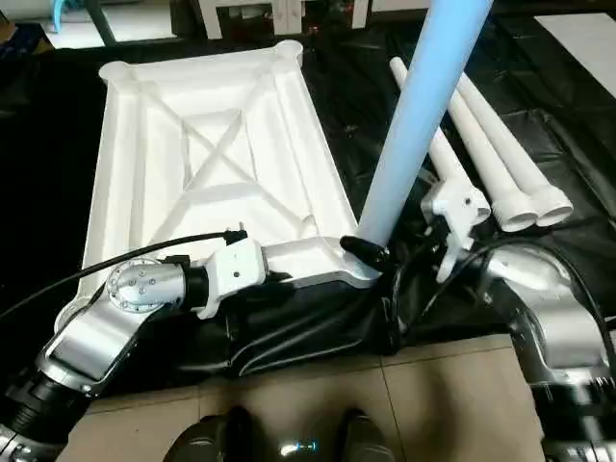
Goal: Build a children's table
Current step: Insert table leg to table base, then rotate leg to tighten
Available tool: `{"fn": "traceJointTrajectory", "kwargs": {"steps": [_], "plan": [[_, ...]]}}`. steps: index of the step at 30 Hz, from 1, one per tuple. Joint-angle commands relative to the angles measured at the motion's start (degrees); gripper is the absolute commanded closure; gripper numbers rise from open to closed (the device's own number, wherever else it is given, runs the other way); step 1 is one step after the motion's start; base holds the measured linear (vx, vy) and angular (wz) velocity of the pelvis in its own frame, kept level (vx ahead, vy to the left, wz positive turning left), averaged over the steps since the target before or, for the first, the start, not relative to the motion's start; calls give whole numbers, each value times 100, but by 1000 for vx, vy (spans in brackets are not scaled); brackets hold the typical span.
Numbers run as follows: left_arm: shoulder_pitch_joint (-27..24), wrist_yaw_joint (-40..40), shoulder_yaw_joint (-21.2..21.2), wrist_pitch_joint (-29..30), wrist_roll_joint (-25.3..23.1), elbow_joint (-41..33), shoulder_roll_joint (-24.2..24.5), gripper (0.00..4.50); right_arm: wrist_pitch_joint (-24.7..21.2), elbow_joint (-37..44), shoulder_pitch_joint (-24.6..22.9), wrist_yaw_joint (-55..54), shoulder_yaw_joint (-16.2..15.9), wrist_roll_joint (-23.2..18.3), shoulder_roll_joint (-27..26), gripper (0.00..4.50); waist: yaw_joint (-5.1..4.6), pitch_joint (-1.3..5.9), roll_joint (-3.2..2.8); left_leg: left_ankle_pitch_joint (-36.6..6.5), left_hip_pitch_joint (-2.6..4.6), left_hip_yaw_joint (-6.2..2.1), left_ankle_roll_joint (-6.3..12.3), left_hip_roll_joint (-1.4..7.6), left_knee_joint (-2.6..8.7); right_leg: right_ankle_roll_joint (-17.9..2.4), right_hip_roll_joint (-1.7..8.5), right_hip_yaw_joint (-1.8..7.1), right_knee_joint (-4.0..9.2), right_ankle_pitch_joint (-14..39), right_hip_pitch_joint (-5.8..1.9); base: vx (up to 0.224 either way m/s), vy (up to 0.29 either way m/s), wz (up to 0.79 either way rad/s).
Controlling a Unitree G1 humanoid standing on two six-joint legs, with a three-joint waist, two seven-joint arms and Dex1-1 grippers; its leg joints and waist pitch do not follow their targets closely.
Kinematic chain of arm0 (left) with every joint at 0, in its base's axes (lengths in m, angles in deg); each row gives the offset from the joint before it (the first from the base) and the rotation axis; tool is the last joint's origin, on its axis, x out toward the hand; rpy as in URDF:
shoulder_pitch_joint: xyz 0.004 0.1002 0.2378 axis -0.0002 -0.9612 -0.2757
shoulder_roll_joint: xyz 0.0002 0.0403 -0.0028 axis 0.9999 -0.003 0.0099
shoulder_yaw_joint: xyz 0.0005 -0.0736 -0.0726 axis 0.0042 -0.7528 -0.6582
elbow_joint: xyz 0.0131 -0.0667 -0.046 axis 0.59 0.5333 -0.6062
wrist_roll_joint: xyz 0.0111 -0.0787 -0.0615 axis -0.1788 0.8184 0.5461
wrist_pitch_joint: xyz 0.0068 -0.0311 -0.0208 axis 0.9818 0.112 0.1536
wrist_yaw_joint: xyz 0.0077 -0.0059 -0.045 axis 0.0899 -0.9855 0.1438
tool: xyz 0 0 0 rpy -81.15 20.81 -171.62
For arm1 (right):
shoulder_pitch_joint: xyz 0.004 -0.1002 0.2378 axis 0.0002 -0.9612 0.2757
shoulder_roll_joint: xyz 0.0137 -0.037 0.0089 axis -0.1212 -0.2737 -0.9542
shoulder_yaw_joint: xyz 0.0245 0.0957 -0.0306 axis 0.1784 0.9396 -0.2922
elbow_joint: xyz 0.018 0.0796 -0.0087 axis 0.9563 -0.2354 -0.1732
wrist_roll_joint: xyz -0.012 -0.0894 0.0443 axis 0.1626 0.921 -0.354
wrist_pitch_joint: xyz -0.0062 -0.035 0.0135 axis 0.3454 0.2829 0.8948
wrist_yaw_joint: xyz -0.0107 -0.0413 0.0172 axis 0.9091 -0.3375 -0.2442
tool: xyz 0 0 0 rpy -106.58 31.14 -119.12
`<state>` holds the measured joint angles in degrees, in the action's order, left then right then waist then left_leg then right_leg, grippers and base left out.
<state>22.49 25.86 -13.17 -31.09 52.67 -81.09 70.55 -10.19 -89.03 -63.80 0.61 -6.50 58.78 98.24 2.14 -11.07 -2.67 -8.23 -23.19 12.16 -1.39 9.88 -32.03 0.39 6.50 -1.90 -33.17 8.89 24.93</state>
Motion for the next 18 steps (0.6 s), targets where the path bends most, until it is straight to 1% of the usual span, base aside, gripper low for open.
{"fn": "traceJointTrajectory", "kwargs": {"steps": [1,2,4,5,6,7,8,9,10,11,14,15,16,17,18], "plan": [[-174,-20,225,-180,196,8,-169,450,59,-43,29,161,-109,68,12,58,-24,500,307,-685,127,-115,1059,252,257,-1326,160,155,302,1216,-279,0,0,0],[-175,-17,222,-175,192,3,-168,450,57,-59,41,192,-128,72,19,58,-21,500,300,-687,126,-119,1058,253,258,-1326,160,155,295,1226,-279,0,0,0],[-184,-10,208,-163,179,-10,-154,450,68,-123,71,324,-208,96,56,79,-21,506,297,-658,132,-121,1072,257,255,-1335,159,154,288,1207,-278,0,0,0],[-186,-8,206,-162,178,-11,-153,450,68,-131,73,343,-217,96,61,79,-30,501,312,-655,125,-122,1080,257,255,-1342,154,150,287,1202,-278,0,0,0],[-196,-3,201,-155,171,-20,-150,450,72,-156,79,405,-243,95,74,94,-27,496,302,-664,134,-122,1084,260,254,-1339,159,154,292,1230,-271,0,0,0],[-202,-2,199,-151,167,-26,-149,450,75,-169,81,432,-253,94,79,98,-27,501,319,-675,131,-119,1084,257,249,-1339,161,155,288,1239,-275,0,0,0],[-215,1,193,-143,159,-39,-149,450,96,-205,93,480,-259,102,79,98,-26,501,321,-663,131,-121,1082,260,251,-1339,164,156,288,1237,-278,0,0,0],[-224,2,190,-139,155,-49,-148,450,108,-223,99,505,-260,108,78,113,-26,501,318,-648,131,-121,1091,261,250,-1339,163,155,286,1222,-276,0,0,0],[-237,2,188,-131,151,-65,-146,450,133,-262,112,541,-252,119,73,113,-30,502,322,-656,131,-122,1097,261,247,-1342,163,155,287,1223,-275,0,0,0],[-247,4,187,-125,147,-78,-143,450,158,-297,119,567,-239,129,71,134,-29,500,322,-650,129,-123,1098,263,248,-1341,164,155,287,1222,-276,0,0,0],[-253,6,186,-120,146,-89,-140,450,167,-314,121,592,-227,139,65,157,-32,501,318,-620,133,-121,1110,261,245,-1356,159,156,279,1182,-276,0,0,0],[-254,4,185,-121,144,-84,-141,450,178,-323,116,609,-217,147,65,157,-31,500,320,-623,134,-119,1118,260,243,-1363,158,156,281,1174,-274,0,0,0],[-254,3,185,-122,143,-82,-141,450,183,-327,113,617,-213,150,64,169,-30,503,316,-617,134,-119,1120,259,242,-1365,157,156,280,1167,-276,0,0,0],[-252,1,185,-122,142,-79,-142,450,191,-333,112,618,-208,156,65,169,-30,503,316,-617,135,-119,1122,259,242,-1370,158,156,279,1165,-276,0,0,0],[-246,-3,187,-129,138,-66,-145,450,206,-346,108,622,-197,163,70,187,-30,503,317,-619,135,-118,1122,260,241,-1376,157,156,279,1166,-275,0,0,0]]}}
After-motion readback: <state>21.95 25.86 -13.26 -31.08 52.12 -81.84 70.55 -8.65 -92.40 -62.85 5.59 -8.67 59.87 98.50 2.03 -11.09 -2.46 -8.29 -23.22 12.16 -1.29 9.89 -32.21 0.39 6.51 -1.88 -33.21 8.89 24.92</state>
